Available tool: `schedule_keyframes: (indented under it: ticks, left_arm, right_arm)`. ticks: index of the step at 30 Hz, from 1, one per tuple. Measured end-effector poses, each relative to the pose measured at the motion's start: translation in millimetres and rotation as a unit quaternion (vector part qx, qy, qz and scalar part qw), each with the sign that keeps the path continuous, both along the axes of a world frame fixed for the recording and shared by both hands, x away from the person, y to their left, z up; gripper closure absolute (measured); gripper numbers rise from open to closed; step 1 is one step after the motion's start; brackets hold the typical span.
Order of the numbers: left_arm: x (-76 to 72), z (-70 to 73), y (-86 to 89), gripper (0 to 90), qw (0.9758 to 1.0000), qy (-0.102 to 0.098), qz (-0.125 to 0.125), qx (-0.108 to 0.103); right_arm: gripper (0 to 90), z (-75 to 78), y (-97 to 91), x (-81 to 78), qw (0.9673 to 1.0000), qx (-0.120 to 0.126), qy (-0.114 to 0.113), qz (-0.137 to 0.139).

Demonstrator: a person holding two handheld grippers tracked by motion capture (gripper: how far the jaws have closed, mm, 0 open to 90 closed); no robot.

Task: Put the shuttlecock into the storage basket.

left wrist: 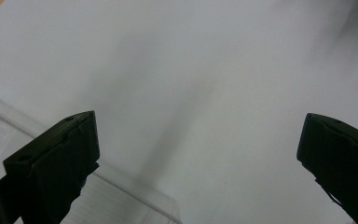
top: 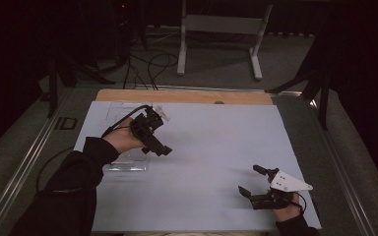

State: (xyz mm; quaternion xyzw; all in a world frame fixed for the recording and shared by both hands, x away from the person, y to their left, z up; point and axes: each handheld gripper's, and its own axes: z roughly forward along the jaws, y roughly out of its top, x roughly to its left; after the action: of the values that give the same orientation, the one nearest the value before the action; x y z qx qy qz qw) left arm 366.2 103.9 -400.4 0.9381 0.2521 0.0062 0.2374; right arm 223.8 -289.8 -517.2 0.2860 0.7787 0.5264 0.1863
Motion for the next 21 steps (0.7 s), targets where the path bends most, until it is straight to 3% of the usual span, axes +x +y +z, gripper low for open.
schedule_keyframes:
  ticks: [9, 12, 21]
  left_arm:
    - [-6.5, -4.3, -21.4, 0.0, 0.9996, 0.0, -0.011, -0.028]
    - [-10.0, -7.6, -29.0, 0.0, 0.9994, -0.006, -0.022, -0.026]
    - [-22.8, -22.9, -50.3, 0.0, 0.9977, 0.009, -0.054, -0.038]
  right_arm:
    - [9.8, 0.8, -0.3, -0.4, 1.0, -0.002, -0.003, 0.002]
    - [9.8, 0.7, -0.1, -0.4, 1.0, -0.001, -0.002, 0.001]
    - [9.8, 0.7, -0.1, -0.3, 1.0, -0.001, -0.002, 0.002]
